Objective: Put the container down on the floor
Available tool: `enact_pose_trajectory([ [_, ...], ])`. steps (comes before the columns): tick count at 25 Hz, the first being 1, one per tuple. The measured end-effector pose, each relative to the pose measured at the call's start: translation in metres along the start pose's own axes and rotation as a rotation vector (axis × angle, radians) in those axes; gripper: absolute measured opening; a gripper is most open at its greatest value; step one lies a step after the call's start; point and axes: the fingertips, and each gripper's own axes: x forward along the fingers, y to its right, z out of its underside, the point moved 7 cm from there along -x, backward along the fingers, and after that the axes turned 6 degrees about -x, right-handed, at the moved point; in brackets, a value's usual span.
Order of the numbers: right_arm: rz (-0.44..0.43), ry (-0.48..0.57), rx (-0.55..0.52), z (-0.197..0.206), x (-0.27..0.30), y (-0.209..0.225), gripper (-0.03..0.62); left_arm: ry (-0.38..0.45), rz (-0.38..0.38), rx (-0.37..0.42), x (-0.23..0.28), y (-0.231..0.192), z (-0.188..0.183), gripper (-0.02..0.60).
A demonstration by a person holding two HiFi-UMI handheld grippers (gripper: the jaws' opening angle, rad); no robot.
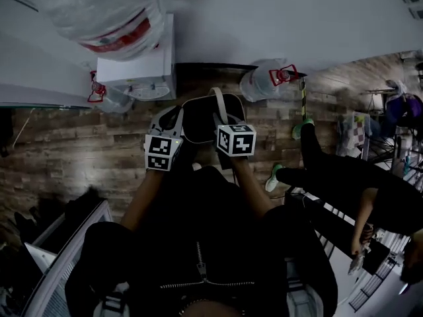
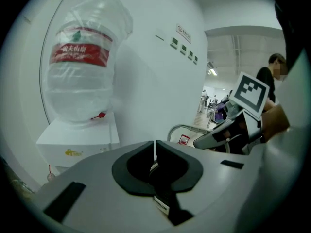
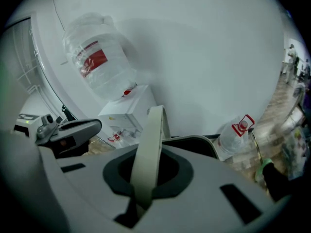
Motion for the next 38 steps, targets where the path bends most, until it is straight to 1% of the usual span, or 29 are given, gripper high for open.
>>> enact_pose_trajectory([
  [5,0.023,-0.021,0.01,-0.02,0.021,0.012,0.014,-0.031,0.032,-0.004,0.023,-0.017,-0.004,0.026],
  [7,0.032,-0.027,0.03,-0.028,0.029,0.018,0.014,-0.041,0.038,-0.005,0.031,-0.023,-0.006,0.026],
  [12,0.053,-0.034,0.1,-0.041,0.048,0.036,0.014,-0.056,0.039,-0.016,0.047,-0.032,-0.009,0.026],
  [18,0.07,-0.032,0.115,-0.057,0.073,0.055,0.014,-0.065,0.028,-0.039,0.07,-0.038,-0.015,0.026],
  [25,0.043,-0.014,0.106,-0.076,0.091,0.075,0.014,-0.083,-0.004,-0.04,0.092,-0.03,-0.02,0.026],
  [27,0.032,-0.006,0.108,-0.083,0.096,0.082,0.014,-0.082,-0.026,-0.055,0.098,-0.03,-0.023,0.026],
  [30,0.012,0.006,0.113,-0.087,0.1,0.09,0.014,-0.073,-0.071,-0.098,0.1,-0.029,-0.026,0.026],
  [35,-0.03,0.007,0.11,-0.089,0.111,0.103,0.014,-0.09,-0.125,-0.085,0.111,-0.019,-0.023,0.026],
  [38,-0.043,-0.006,0.091,-0.086,0.125,0.112,0.014,-0.056,-0.14,-0.119,0.121,-0.02,-0.014,0.026],
])
